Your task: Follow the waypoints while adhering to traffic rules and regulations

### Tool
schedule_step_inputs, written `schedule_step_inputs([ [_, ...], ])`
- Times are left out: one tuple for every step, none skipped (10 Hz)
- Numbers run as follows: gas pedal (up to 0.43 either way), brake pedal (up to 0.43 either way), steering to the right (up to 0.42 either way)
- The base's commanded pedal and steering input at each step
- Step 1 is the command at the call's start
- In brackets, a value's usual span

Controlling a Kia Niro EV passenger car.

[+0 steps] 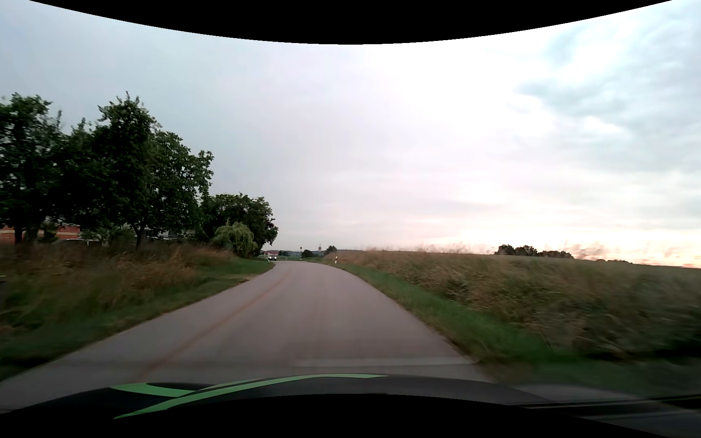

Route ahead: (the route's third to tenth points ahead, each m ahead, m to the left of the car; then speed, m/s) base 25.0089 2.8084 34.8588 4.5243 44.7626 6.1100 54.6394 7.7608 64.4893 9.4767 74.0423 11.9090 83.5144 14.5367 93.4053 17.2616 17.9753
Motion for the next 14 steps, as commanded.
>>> schedule_step_inputs([
  [0.0, 0.0, -0.027],
  [0.0, 0.0, -0.026],
  [0.0, 0.0, -0.026],
  [0.0, 0.0, -0.026],
  [0.0, 0.0, -0.026],
  [0.0, 0.0, -0.026],
  [0.0, 0.0, -0.025],
  [0.0, 0.0, -0.025],
  [0.0, 0.0, -0.024],
  [0.0, 0.0, -0.024],
  [0.0, 0.165, -0.023],
  [0.0, 0.256, -0.023],
  [0.0, 0.299, -0.023],
  [0.0, 0.329, -0.023],
])
